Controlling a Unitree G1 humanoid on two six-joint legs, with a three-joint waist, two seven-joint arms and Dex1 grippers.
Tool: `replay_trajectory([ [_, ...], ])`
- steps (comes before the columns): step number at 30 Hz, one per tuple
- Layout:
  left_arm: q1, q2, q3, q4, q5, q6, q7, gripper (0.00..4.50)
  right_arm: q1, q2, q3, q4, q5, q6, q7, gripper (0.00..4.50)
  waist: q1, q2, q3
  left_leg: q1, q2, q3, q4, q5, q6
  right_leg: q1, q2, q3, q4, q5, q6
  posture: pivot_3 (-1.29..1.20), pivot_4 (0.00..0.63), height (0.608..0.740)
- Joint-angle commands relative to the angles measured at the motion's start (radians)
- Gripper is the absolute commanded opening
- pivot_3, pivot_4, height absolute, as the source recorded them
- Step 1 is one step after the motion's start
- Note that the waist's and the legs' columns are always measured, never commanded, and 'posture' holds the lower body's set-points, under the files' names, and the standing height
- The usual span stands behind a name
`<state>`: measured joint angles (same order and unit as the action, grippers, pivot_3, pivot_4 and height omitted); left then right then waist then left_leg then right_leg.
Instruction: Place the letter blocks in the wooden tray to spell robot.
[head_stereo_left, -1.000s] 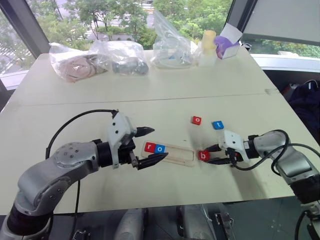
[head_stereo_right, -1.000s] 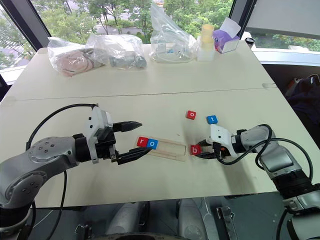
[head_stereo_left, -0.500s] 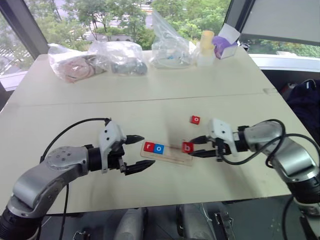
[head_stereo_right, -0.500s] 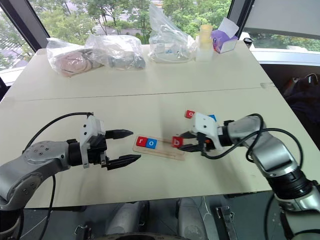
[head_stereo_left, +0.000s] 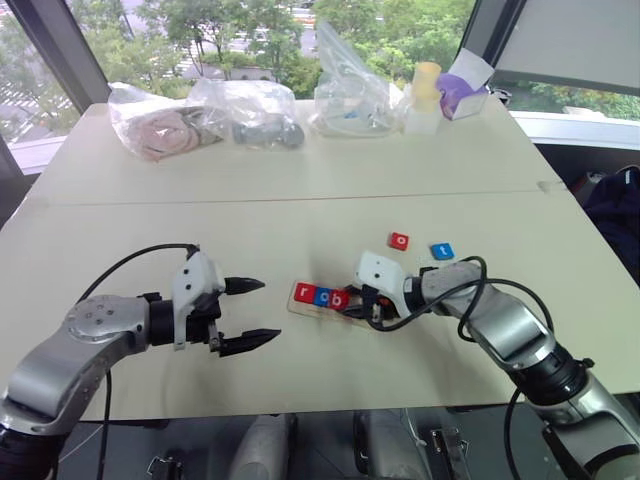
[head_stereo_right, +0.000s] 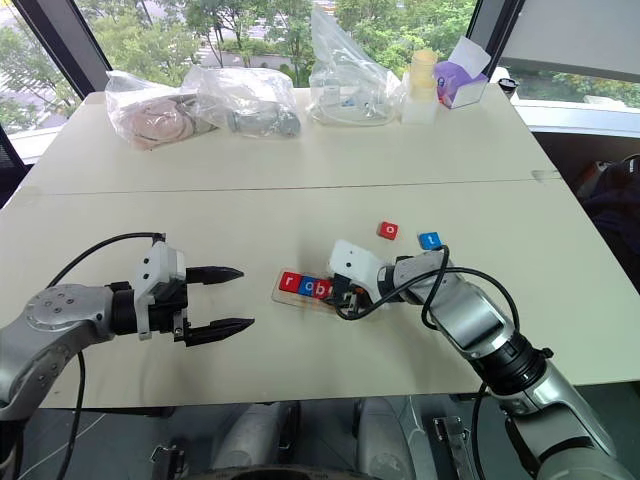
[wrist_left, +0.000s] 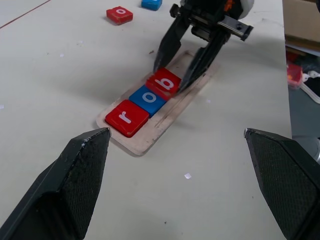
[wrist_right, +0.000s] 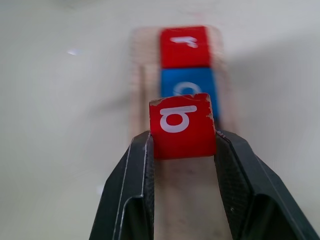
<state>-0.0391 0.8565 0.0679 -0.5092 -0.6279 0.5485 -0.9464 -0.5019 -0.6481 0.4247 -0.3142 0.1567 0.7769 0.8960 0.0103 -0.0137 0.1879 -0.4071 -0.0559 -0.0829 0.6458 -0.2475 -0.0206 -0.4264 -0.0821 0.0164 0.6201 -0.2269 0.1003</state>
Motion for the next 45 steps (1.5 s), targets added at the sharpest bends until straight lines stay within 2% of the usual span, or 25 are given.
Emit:
replay_trajectory([
  [1, -0.009, -0.015, 0.002, -0.005, 0.013, -0.029, -0.006, 4.50, -0.015, -0.013, -0.009, -0.019, -0.007, 0.001, 0.007, 1.11, 0.000, 0.000, 0.000, 0.000, 0.000, 0.000, 0.000, 0.000, 0.000, 0.000, 0.000, 0.000, 0.000, 0.000, 0.000, 0.00, 0.150, 0.740],
  [15, -0.045, -0.068, -0.037, 0.008, 0.049, -0.033, 0.001, 4.50, -0.013, -0.058, -0.023, -0.029, 0.003, 0.045, 0.023, 1.11, -0.001, 0.000, 0.000, 0.000, 0.000, 0.000, 0.000, 0.000, 0.000, 0.000, 0.000, 0.000, 0.000, 0.000, 0.001, 0.00, 0.150, 0.740],
  [40, -0.065, -0.095, -0.052, -0.016, 0.053, -0.009, 0.053, 4.50, -0.046, -0.027, -0.011, -0.038, 0.035, 0.093, 0.039, 1.11, -0.001, 0.000, 0.000, 0.000, 0.000, 0.000, 0.000, 0.000, 0.000, 0.000, 0.000, 0.000, 0.000, 0.001, 0.001, 0.00, 0.150, 0.740],
  [41, -0.065, -0.096, -0.053, -0.018, 0.053, -0.007, 0.055, 4.50, -0.048, -0.024, -0.010, -0.040, 0.036, 0.095, 0.039, 2.18, -0.001, 0.000, 0.000, 0.000, 0.000, 0.000, 0.000, 0.000, 0.000, 0.000, 0.000, 0.000, 0.000, 0.001, 0.001, 0.00, 0.150, 0.740],
  [42, -0.066, -0.096, -0.053, -0.019, 0.052, -0.006, 0.057, 4.50, -0.050, -0.022, -0.009, -0.040, 0.036, 0.096, 0.039, 2.56, -0.001, 0.000, 0.000, 0.000, 0.000, 0.000, 0.000, 0.000, 0.000, 0.000, 0.000, 0.000, 0.000, 0.001, 0.001, 0.00, 0.150, 0.740],
  [45, -0.070, -0.097, -0.055, -0.021, 0.050, -0.003, 0.062, 4.50, -0.055, -0.019, -0.007, -0.038, 0.033, 0.097, 0.039, 4.18, -0.001, 0.000, 0.000, 0.000, 0.000, 0.000, 0.000, 0.000, 0.000, 0.000, 0.001, 0.000, 0.001, 0.001, 0.001, 0.00, 0.150, 0.740],
])
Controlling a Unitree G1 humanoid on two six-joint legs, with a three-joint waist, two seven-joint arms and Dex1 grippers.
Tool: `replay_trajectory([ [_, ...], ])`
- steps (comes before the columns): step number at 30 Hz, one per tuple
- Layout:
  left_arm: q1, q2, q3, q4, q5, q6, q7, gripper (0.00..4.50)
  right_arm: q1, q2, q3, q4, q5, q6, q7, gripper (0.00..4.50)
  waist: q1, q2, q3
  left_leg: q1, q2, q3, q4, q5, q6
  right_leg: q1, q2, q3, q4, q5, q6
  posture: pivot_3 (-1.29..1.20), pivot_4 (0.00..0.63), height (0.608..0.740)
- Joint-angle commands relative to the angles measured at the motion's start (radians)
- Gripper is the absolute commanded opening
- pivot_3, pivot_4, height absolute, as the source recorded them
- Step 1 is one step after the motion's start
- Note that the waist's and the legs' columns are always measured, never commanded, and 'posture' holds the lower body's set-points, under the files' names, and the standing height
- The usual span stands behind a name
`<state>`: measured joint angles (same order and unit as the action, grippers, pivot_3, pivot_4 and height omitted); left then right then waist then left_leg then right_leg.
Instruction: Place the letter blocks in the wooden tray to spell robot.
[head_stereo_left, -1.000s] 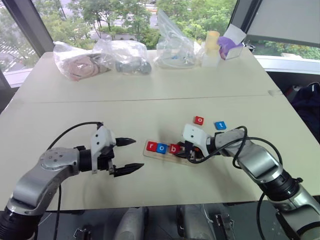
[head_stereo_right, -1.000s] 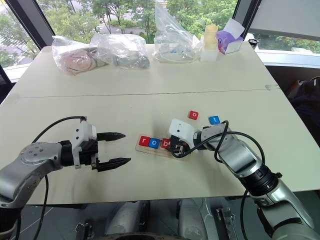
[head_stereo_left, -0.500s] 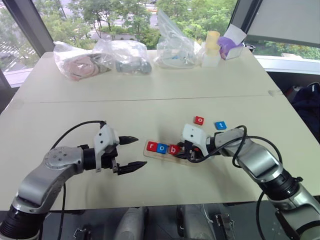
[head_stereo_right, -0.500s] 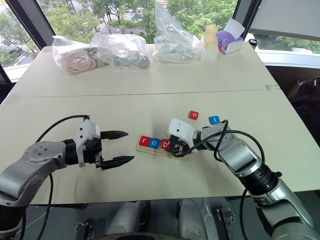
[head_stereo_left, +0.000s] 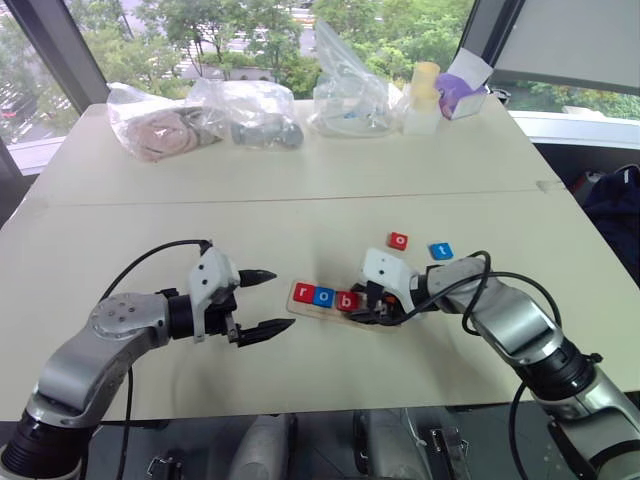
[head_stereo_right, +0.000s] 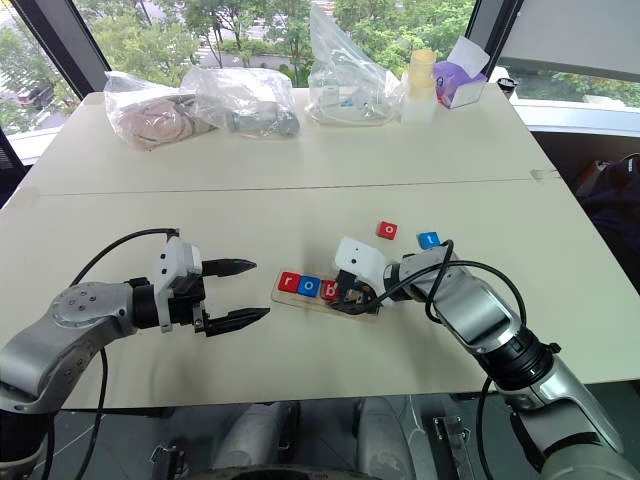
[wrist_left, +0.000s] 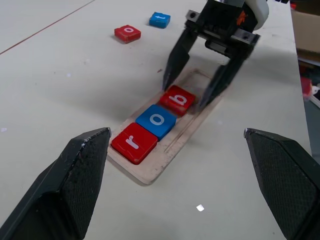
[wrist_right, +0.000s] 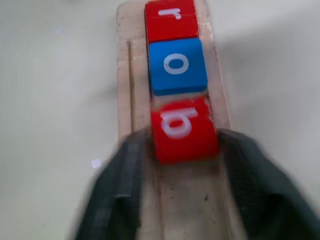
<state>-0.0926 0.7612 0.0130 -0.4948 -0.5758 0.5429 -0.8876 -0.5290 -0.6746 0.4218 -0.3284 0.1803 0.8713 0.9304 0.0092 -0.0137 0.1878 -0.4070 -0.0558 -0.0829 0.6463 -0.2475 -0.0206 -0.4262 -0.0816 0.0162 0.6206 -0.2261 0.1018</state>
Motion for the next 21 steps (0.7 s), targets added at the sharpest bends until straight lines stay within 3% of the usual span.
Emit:
replay_trajectory([
  [1, -0.017, -0.002, 0.000, -0.036, -0.002, 0.003, 0.005, 4.50, -0.029, 0.009, -0.004, -0.023, 0.009, 0.004, 0.004, 4.47, 0.000, 0.000, 0.000, 0.000, 0.000, 0.000, 0.000, 0.000, 0.000, 0.000, 0.000, 0.000, 0.000, 0.000, 0.000, 0.00, 0.150, 0.740],
  [7, -0.031, -0.009, -0.007, -0.033, -0.001, 0.010, 0.008, 4.50, -0.044, -0.001, -0.037, -0.034, 0.014, 0.013, -0.006, 4.47, 0.000, 0.000, 0.000, 0.000, 0.000, 0.000, 0.000, 0.000, 0.000, 0.000, 0.000, 0.000, 0.000, 0.000, 0.000, 0.00, 0.150, 0.740],
  [13, -0.035, -0.013, -0.009, -0.036, -0.002, 0.016, 0.010, 4.50, -0.058, -0.013, -0.211, 0.007, 0.026, 0.071, -0.097, 4.47, 0.002, 0.000, 0.000, 0.000, 0.000, 0.000, 0.000, 0.000, 0.000, 0.000, 0.000, 0.000, 0.000, 0.000, 0.000, 0.00, 0.150, 0.740],
  [17, -0.033, -0.015, -0.012, -0.033, 0.001, 0.012, 0.011, 4.50, -0.127, 0.136, -0.424, 0.159, -0.039, 0.252, -0.410, 4.47, -0.001, 0.000, 0.000, 0.000, 0.000, 0.000, 0.000, 0.000, 0.000, 0.000, 0.000, 0.000, 0.000, 0.001, -0.001, 0.00, 0.150, 0.740],
  [21, -0.047, -0.027, -0.026, -0.022, 0.008, 0.007, 0.014, 4.50, -0.138, 0.291, -0.522, 0.151, -0.061, 0.388, -0.583, 4.47, -0.002, 0.000, 0.000, 0.000, 0.000, 0.000, -0.001, 0.000, 0.000, -0.001, 0.000, 0.001, 0.002, 0.001, 0.000, 0.00, 0.150, 0.740],
])
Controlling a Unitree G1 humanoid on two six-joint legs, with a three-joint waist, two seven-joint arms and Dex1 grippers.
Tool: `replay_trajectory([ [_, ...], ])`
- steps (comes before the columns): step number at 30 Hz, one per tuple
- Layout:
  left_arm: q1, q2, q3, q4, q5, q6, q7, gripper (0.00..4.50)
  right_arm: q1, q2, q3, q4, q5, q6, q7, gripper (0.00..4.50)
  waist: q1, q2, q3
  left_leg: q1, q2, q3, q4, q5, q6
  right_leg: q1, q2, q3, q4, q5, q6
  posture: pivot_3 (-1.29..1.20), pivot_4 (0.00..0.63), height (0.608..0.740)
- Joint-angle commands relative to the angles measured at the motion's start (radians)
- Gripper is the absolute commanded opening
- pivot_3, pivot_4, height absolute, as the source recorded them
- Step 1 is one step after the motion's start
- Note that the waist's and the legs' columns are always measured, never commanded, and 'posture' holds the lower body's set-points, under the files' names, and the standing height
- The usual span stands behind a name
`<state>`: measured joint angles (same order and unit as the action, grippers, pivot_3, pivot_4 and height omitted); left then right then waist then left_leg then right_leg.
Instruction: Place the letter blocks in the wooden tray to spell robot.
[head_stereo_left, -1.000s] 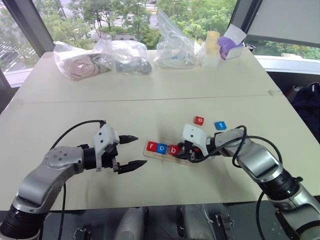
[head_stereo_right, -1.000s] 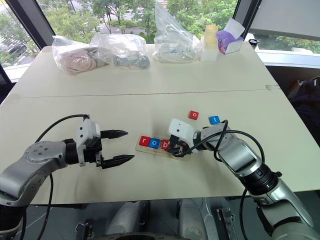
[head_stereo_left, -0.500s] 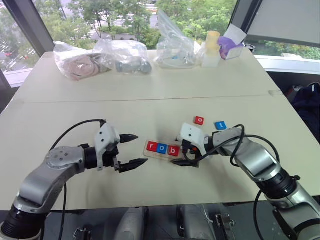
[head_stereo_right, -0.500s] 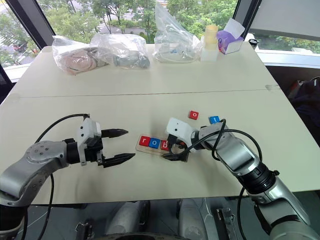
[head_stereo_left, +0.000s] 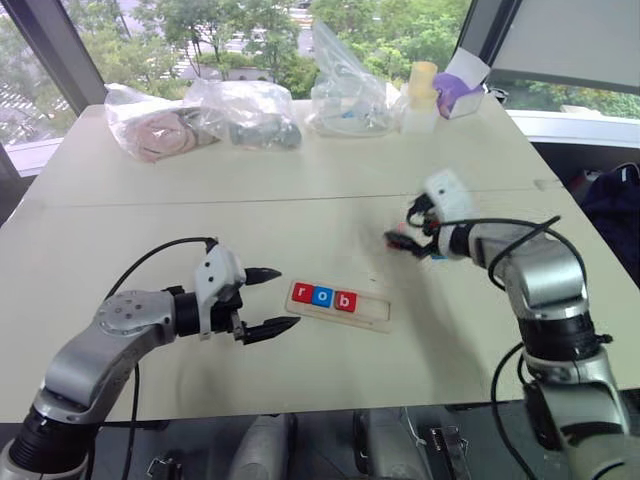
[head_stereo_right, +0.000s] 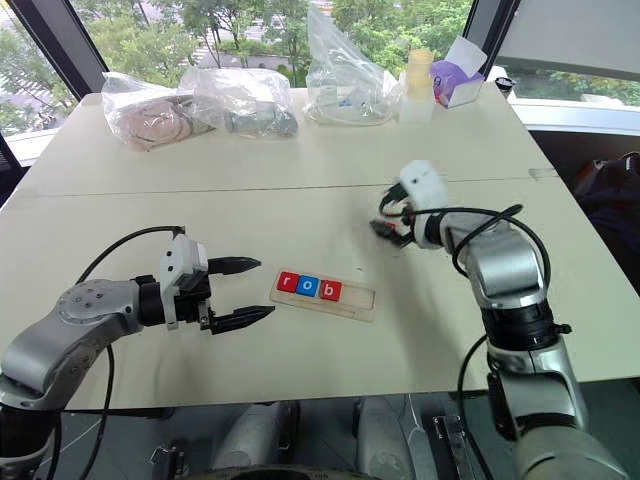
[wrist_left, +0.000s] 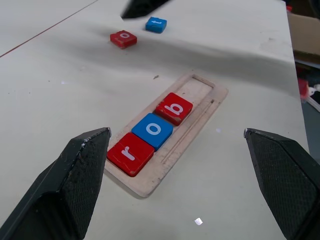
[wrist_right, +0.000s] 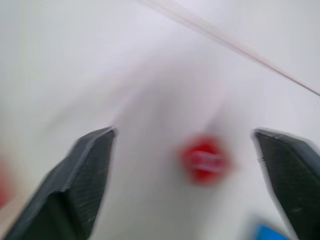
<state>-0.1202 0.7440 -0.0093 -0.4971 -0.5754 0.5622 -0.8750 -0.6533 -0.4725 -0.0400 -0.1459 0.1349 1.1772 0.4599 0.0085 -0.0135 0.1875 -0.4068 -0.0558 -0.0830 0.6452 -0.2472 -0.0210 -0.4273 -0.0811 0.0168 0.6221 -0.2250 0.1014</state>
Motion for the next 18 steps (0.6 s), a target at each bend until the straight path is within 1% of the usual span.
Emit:
replay_trajectory([
  [1, -0.025, -0.013, -0.010, -0.016, 0.011, -0.016, 0.002, 4.50, -0.007, 0.122, -0.056, -0.050, -0.024, 0.108, -0.147, 4.47, -0.003, 0.000, 0.000, 0.000, 0.000, 0.000, 0.000, 0.000, 0.000, 0.000, 0.000, 0.000, 0.000, 0.001, 0.001, 0.00, 0.150, 0.740],
  [6, -0.043, -0.031, -0.028, -0.005, 0.024, -0.022, 0.001, 4.50, 0.010, 0.248, -0.053, -0.098, -0.057, 0.161, -0.281, 4.47, -0.010, 0.001, 0.000, 0.000, -0.001, 0.001, 0.000, 0.000, 0.000, -0.002, 0.000, 0.001, 0.005, 0.001, 0.002, 0.00, 0.150, 0.740],
  [9, -0.051, -0.043, -0.036, 0.009, 0.033, -0.031, -0.009, 4.50, 0.020, 0.327, -0.063, -0.079, -0.080, 0.153, -0.363, 4.47, -0.019, 0.001, 0.000, 0.000, -0.001, 0.001, 0.001, 0.000, 0.000, -0.002, 0.000, 0.001, 0.006, 0.001, 0.002, 0.00, 0.150, 0.740],
  [18, -0.055, -0.054, -0.035, 0.014, 0.047, -0.036, -0.009, 4.50, -0.030, 0.389, -0.119, 0.098, -0.085, 0.061, -0.458, 4.47, -0.029, 0.001, 0.000, 0.001, -0.001, 0.001, 0.001, 0.000, 0.000, -0.002, 0.001, 0.001, 0.007, 0.001, 0.002, 0.00, 0.150, 0.740],
])
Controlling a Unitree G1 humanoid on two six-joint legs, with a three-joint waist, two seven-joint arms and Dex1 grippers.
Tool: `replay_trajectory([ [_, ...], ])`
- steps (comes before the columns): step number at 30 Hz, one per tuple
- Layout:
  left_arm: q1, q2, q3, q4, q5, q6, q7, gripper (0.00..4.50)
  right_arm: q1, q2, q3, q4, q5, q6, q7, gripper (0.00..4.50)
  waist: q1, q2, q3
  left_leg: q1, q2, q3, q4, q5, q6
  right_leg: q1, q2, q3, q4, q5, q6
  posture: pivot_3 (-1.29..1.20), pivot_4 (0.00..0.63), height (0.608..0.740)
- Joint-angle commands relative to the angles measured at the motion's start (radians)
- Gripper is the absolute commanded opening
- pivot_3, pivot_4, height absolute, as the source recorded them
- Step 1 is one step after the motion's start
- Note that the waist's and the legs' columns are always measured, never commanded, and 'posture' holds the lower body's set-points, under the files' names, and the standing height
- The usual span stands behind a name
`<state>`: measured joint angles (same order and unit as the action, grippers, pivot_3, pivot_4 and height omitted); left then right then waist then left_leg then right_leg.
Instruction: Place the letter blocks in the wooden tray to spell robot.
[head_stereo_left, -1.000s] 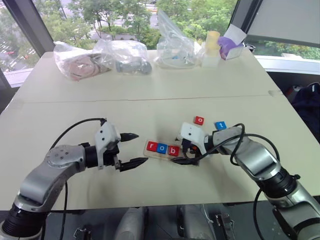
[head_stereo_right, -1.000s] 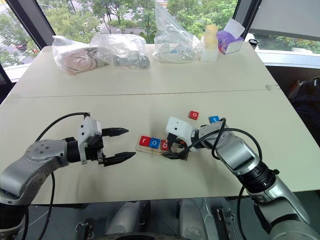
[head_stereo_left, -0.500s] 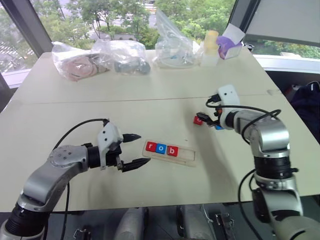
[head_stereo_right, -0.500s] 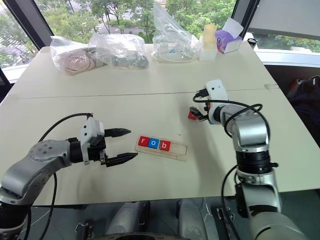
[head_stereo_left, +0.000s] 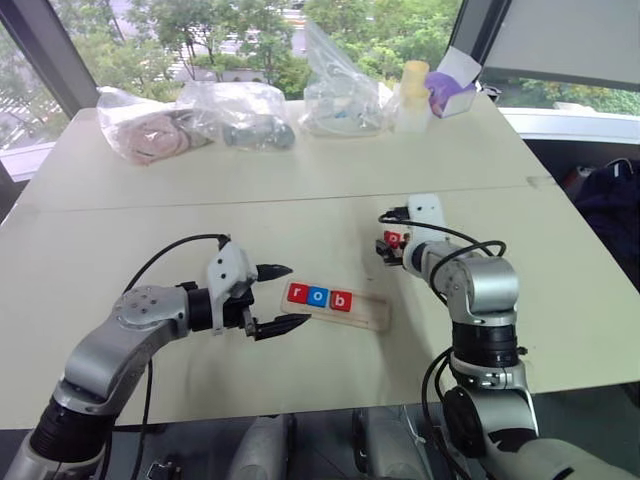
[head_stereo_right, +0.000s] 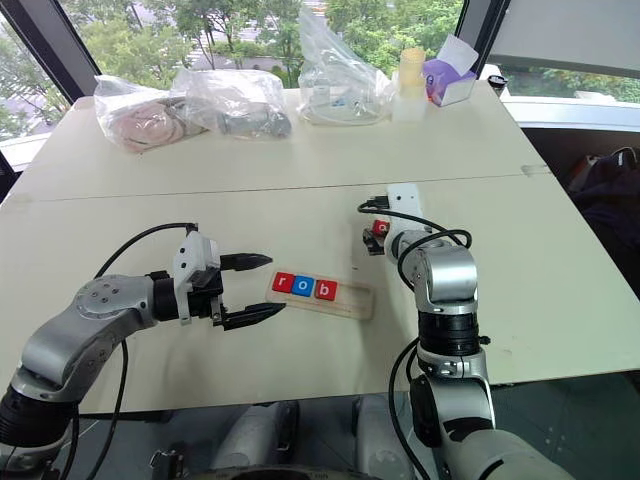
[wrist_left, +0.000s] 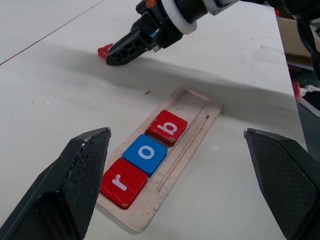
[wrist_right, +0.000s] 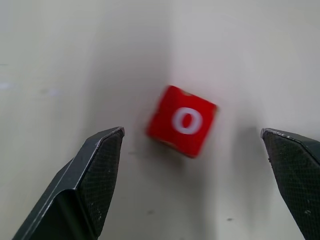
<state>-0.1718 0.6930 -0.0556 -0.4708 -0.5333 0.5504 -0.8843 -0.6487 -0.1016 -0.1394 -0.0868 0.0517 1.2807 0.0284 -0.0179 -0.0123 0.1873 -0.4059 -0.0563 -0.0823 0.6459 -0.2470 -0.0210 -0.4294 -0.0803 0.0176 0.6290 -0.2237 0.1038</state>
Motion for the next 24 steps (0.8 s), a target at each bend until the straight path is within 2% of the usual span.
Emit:
replay_trajectory([
  [1, 0.000, -0.002, 0.014, -0.014, 0.004, -0.024, 0.000, 4.50, -0.044, 0.028, -0.025, 0.063, -0.004, -0.056, -0.041, 4.47, -0.003, 0.000, 0.000, 0.001, 0.000, 0.000, 0.000, 0.000, 0.000, 0.000, 0.000, 0.000, 0.000, 0.000, 0.000, 0.00, 0.150, 0.740],
  [7, -0.005, -0.015, 0.005, -0.012, 0.012, -0.026, 0.011, 4.50, -0.088, 0.084, -0.043, 0.129, 0.009, -0.076, -0.083, 4.47, -0.003, 0.000, 0.000, 0.002, 0.001, 0.000, 0.000, 0.000, 0.000, 0.001, 0.001, 0.000, 0.001, 0.000, 0.000, 0.00, 0.150, 0.740],
  [14, -0.008, -0.032, 0.000, -0.017, 0.021, -0.021, 0.025, 4.50, -0.052, 0.124, -0.008, 0.112, -0.004, -0.050, -0.118, 4.47, -0.004, 0.000, -0.001, 0.002, 0.001, 0.000, 0.000, 0.000, 0.000, 0.001, 0.001, 0.000, 0.001, 0.000, 0.000, 0.00, 0.150, 0.740],
  [17, -0.005, -0.032, 0.004, -0.017, 0.022, -0.023, 0.024, 4.50, -0.037, 0.142, 0.013, 0.111, -0.009, -0.051, -0.123, 3.71, -0.006, 0.000, -0.001, 0.002, 0.001, 0.000, 0.000, 0.000, 0.000, 0.001, 0.001, 0.000, 0.001, 0.000, 0.000, 0.00, 0.150, 0.740],
  [22, -0.002, -0.033, 0.006, -0.012, 0.026, -0.029, 0.023, 4.50, -0.042, 0.137, 0.039, 0.150, -0.024, -0.080, -0.118, 1.34, -0.019, 0.000, -0.001, 0.004, 0.001, 0.000, -0.001, 0.000, 0.000, 0.002, 0.001, 0.000, 0.001, 0.000, 0.000, 0.00, 0.150, 0.740],
  [23, -0.002, -0.034, 0.006, -0.011, 0.027, -0.030, 0.023, 4.50, -0.042, 0.134, 0.043, 0.156, -0.025, -0.086, -0.116, 1.15, -0.022, 0.000, -0.001, 0.004, 0.001, 0.000, -0.001, 0.000, 0.000, 0.002, 0.001, 0.000, 0.001, 0.000, 0.000, 0.00, 0.150, 0.740],
  [24, -0.002, -0.034, 0.005, -0.008, 0.028, -0.033, 0.021, 4.50, -0.041, 0.126, 0.051, 0.152, -0.026, -0.083, -0.112, 1.15, -0.024, 0.000, -0.001, 0.004, 0.001, 0.000, -0.001, 0.000, 0.000, 0.002, 0.001, 0.000, 0.001, 0.000, 0.000, 0.00, 0.150, 0.740],
])
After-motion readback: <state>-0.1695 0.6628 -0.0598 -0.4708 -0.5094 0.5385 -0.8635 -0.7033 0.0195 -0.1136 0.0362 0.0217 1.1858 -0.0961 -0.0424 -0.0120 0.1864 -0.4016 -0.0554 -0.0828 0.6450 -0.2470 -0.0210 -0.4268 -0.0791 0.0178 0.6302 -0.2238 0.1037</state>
